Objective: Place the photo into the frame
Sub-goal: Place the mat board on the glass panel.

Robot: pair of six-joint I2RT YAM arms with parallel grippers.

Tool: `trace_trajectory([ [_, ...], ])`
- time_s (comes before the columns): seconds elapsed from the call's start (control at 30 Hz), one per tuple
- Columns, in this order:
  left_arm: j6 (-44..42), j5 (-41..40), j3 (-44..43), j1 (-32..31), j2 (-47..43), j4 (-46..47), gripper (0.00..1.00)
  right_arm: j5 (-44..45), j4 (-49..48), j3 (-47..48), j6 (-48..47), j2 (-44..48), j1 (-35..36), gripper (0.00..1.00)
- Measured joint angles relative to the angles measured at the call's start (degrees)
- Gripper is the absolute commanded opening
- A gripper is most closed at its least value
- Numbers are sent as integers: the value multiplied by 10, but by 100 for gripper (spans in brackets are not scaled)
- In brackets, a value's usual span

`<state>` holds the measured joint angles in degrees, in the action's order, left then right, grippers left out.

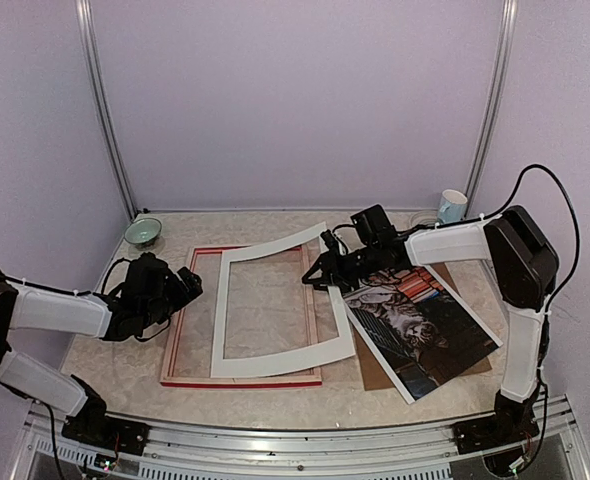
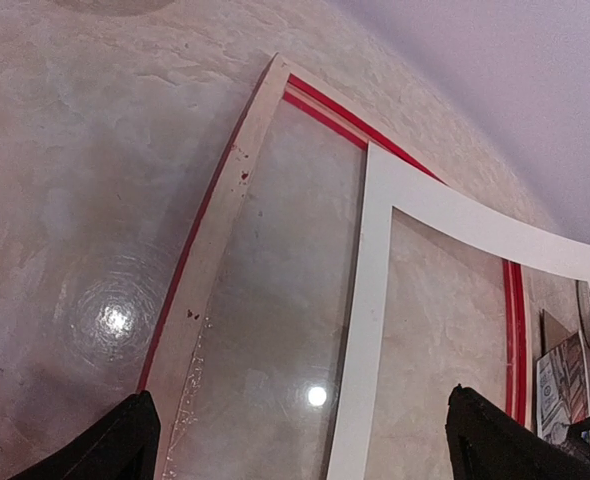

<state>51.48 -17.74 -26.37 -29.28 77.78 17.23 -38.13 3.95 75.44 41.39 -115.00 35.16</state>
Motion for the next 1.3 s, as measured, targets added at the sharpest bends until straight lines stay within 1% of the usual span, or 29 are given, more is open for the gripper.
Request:
trace_trajectory([
  [0.3,2,5,0,0,2,3,99,-3,-2,9,-2,-2,-5,38],
  [0.57,4,10,0,0,9,8,99,-35,-20,-43,9,18,-37,33],
  [0.7,6,10,0,0,11,9,99,-60,-54,-65,28,24,-46,26],
  [0.77,6,11,0,0,11,10,99,-75,-78,-76,43,25,-46,20],
  [0.87,7,10,0,0,11,12,99,-97,-115,-91,68,25,-46,7],
  [0.9,7,11,0,0,11,12,99,-104,-127,-96,76,24,-46,5],
  [1.07,8,10,0,0,11,12,99,-132,-178,-111,114,24,-48,0],
  [1.23,8,10,0,0,11,12,99,-154,-249,-145,162,24,-60,0],
  [1.3,8,10,0,0,11,12,99,-159,-263,-156,175,23,-67,0],
])
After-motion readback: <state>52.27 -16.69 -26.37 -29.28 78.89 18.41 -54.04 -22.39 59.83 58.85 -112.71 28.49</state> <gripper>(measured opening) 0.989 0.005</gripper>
